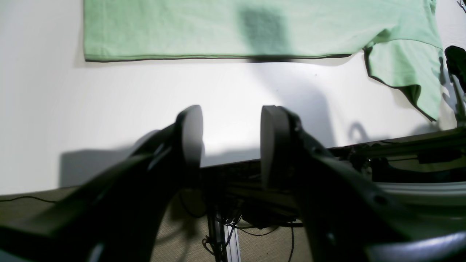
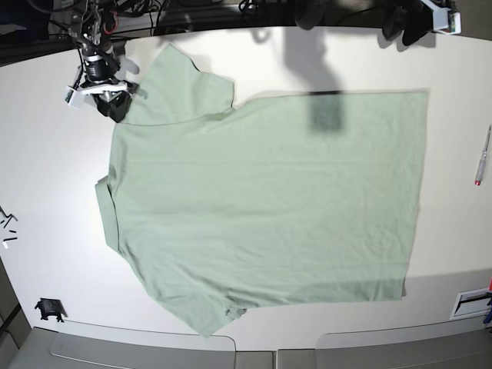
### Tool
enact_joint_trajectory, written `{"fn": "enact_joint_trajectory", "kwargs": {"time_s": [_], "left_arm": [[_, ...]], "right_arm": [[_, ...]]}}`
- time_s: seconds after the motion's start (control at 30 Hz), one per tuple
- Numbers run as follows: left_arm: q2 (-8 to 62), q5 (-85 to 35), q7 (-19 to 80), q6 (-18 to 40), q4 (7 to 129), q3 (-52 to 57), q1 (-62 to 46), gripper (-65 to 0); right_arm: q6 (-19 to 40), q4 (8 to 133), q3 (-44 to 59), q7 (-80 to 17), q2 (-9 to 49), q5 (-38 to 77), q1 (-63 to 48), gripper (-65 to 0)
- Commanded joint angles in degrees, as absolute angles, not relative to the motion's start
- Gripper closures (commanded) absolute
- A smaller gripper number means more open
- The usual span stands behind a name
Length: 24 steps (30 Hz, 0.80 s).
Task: Fold the T-shirt properly
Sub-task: 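Move the right gripper to the green shirt's shoulder beside the sleeve, then lower the right gripper and pinch the shoulder edge of the shirt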
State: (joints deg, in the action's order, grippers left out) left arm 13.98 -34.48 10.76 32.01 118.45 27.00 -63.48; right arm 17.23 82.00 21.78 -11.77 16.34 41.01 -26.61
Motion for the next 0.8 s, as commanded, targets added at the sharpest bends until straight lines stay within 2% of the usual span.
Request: {"fn": "enact_joint_trajectory", "kwargs": {"time_s": [0.0, 0.3, 0.77], "left_arm": [[14.2, -35.4, 9.4, 32.6, 119.2, 27.4, -64.4, -23.7], [14.2, -35.4, 9.4, 32.6, 119.2, 27.4, -64.4, -23.7], [14.2, -35.4, 9.5, 32.6, 119.2, 27.4, -63.6, -23.7]], "right_arm": [[17.6, 82.1, 22.1, -12.1, 17.0, 41.4, -26.4, -22.3], [17.6, 81.9, 22.0, -13.4, 17.0, 45.3, -24.5, -22.3], [17.6, 81.9, 22.1, -12.8, 17.0, 45.2, -24.5, -22.3]]}}
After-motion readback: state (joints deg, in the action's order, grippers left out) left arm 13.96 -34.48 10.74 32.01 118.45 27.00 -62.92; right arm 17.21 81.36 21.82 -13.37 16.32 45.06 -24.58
